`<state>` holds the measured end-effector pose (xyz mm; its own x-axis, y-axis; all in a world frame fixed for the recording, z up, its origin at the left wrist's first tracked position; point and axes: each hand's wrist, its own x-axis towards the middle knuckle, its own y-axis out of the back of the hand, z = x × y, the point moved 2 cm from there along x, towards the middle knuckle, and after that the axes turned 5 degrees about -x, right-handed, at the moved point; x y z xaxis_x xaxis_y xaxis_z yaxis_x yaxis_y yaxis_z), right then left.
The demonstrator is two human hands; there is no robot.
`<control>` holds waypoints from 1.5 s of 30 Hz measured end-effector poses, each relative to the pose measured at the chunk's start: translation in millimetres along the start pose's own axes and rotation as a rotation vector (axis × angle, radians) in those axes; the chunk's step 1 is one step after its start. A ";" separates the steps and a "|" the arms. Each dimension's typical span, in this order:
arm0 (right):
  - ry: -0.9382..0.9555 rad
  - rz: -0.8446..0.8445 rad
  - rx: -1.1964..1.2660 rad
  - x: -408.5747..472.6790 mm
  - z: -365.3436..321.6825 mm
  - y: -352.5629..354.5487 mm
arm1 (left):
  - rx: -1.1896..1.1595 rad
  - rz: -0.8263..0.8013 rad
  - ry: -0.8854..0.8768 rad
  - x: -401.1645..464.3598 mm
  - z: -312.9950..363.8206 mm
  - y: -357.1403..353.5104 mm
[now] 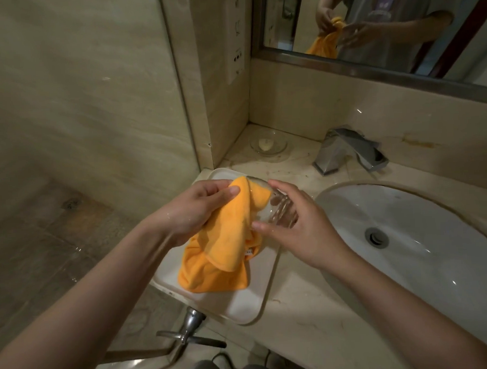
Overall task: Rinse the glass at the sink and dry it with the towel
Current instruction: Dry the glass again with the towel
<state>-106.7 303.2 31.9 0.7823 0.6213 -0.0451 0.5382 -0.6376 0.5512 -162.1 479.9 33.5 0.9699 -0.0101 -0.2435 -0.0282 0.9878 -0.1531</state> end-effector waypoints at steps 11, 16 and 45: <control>-0.574 -0.345 0.894 5.1 8.8 -6.2 | 0.113 -0.048 -0.054 -1.1 2.4 -1.5; -0.454 -0.380 0.623 7.8 15.7 -1.9 | 0.157 0.040 -0.076 0.9 -5.2 0.9; -0.186 -0.253 0.195 1.5 12.5 1.0 | 0.238 -0.021 -0.088 -3.4 15.3 -16.7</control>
<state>-101.1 297.8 22.0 0.6507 0.6884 -0.3206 0.7576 -0.5600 0.3352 -161.2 465.7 51.5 0.9872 -0.0279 -0.1572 0.0402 0.9964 0.0753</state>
